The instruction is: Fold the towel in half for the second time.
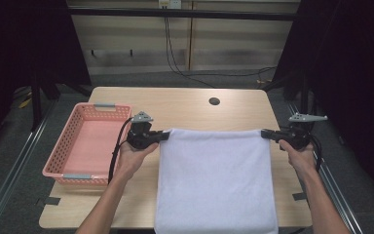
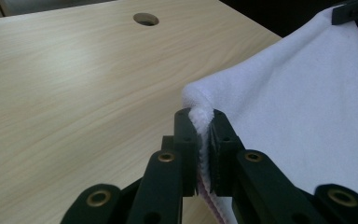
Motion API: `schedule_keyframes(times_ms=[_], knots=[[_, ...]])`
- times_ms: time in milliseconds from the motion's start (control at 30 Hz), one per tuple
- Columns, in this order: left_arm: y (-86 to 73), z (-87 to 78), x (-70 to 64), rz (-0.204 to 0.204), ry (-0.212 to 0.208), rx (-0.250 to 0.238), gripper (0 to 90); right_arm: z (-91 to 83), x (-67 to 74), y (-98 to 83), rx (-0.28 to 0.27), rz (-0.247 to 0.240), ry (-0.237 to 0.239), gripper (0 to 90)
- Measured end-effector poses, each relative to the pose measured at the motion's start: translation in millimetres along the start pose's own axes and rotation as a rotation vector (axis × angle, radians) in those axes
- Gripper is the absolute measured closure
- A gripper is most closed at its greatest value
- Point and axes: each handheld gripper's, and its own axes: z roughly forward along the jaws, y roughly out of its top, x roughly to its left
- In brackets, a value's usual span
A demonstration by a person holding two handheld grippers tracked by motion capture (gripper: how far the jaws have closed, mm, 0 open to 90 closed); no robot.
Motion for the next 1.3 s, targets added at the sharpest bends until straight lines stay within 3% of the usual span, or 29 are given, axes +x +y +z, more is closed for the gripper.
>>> schedule_keyframes(times_ms=[200, 267, 333, 500, 733, 800, 833, 1000, 1067, 1100, 1300], knots=[[12.0, 1.4, 10.4, -0.001, 0.001, -0.039, 84.1, 3.4, -4.9, 22.5, -0.019, -0.015, -0.01, 86.3], [18.3, 2.2, 13.8, -0.007, 0.006, -0.086, 84.1, 3.9, -6.0, 32.1, -0.024, -0.011, -0.028, 86.3], [20.5, 2.0, 15.4, -0.015, 0.004, -0.103, 84.1, 2.7, -6.3, 36.1, -0.035, -0.011, -0.03, 86.3], [27.0, 2.6, 10.1, 0.027, 0.001, -0.09, 84.0, -5.0, -6.0, 38.9, -0.081, -0.007, -0.015, 86.3], [23.6, -16.9, -6.7, 0.075, -0.03, -0.118, 83.9, -25.8, 6.6, 27.4, -0.101, -0.038, 0.029, 86.3], [27.4, -20.6, -7.7, 0.092, -0.002, -0.117, 84.2, -34.5, 9.0, 24.9, -0.097, -0.053, 0.017, 86.4], [32.5, -20.7, -5.8, 0.076, -0.013, -0.12, 84.2, -37.8, 8.4, 26.4, -0.093, -0.048, 0.006, 86.4], [49.3, -17.3, -4.2, 0.082, -0.003, -0.161, 84.1, -45.8, 8.2, 46.2, -0.131, -0.054, -0.01, 86.5], [47.7, -15.7, -1.5, 0.076, -0.005, -0.181, 84.1, -41.9, 5.2, 50.7, -0.137, -0.058, -0.021, 86.5], [47.5, -14.3, 0.3, 0.084, 0.009, -0.175, 84.0, -40.4, 4.3, 50.5, -0.145, -0.051, -0.015, 86.5], [36.6, -8.8, 3.1, 0.066, -0.002, -0.161, 83.8, -33.7, 6.8, 43.2, -0.139, -0.058, 0.011, 86.5]])
